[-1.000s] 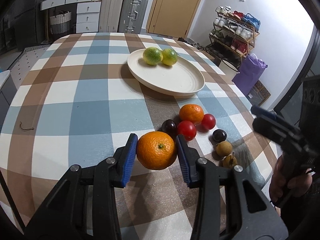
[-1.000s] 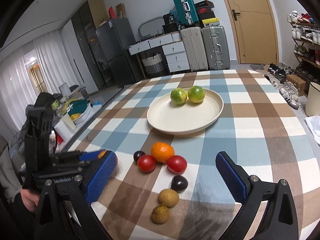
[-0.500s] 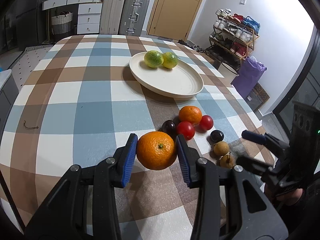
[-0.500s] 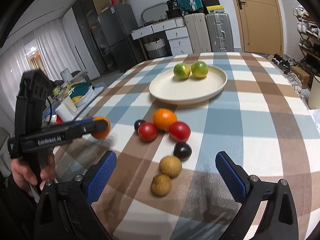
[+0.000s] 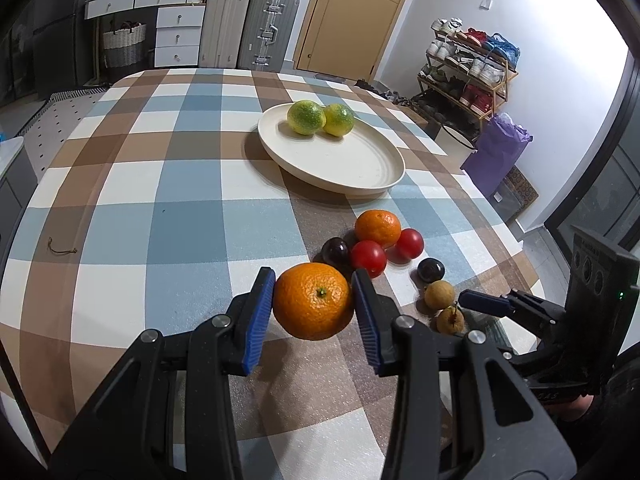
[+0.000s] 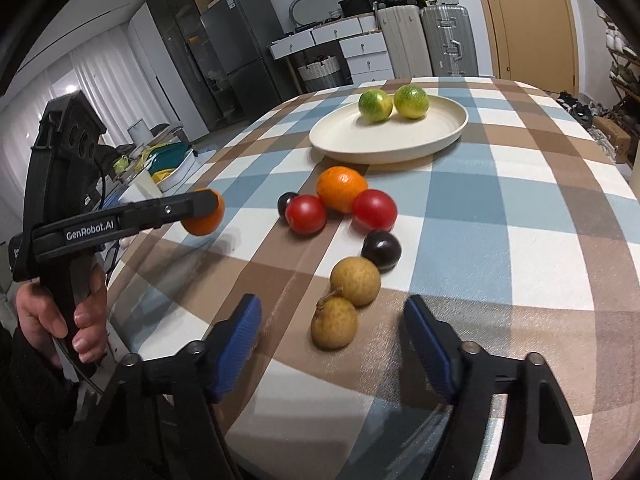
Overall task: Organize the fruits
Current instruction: 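Grasp a brown kiwi with the right tool while the left tool holds the orange, then carry the orange and kiwi to the plate and release them there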
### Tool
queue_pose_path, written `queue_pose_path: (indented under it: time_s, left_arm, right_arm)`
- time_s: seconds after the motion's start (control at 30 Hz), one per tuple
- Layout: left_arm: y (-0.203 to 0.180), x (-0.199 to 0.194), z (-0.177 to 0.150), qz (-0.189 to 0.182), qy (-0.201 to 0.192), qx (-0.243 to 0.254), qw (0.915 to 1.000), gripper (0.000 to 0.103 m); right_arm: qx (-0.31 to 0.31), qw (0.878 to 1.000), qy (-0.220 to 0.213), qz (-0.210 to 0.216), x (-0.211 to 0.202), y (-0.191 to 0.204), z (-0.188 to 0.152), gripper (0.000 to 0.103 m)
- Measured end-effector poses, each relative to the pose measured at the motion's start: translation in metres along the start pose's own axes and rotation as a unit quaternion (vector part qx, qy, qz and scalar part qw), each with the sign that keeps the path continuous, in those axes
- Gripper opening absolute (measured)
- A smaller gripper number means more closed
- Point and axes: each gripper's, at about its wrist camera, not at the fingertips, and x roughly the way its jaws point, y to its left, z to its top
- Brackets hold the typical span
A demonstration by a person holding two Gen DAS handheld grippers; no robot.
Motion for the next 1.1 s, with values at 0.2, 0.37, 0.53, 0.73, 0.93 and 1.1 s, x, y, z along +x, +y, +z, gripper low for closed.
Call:
queue_pose_path:
  time_s: [0.2,0.37,0.53,0.73,0.93,1.1]
  left_arm:
    - [0.0,0.0,0.0,-0.001,0.0,0.001,1.0,0.037]
    - [0.0,0.0,0.0,-0.001,-0.001,0.0,1.0,0.037]
    - [-0.002,-0.004,0.0,-0.016,0.003,-0.012,0.9998,0.037]
    - [-0.015,-0.004,0.014,-0.032,0.002,-0.002,0.9995,0.037]
    - [-0.028,0.003,0.035,-0.046,-0.001,0.013,0.9989,0.037]
    - [-0.038,0.014,0.056,-0.051,0.002,0.023,0.9984,0.037]
  right_arm:
    - [-0.007,1.0,0.008,0.0,0.003,0.001,-0.004,0.045]
    - [-0.01,1.0,0.007,-0.001,0.004,0.002,-0.005,0.025]
    - [-0.012,1.0,-0.021,0.003,-0.008,0.003,-0.002,0.025]
    - [-0.002,0.998,-0.052,0.019,-0.024,0.001,0.014,0.025]
    - [0.007,0.997,-0.072,0.036,-0.033,-0.006,0.036,0.025]
    - [0.016,0.996,-0.079,0.042,-0.031,-0.018,0.056,0.025]
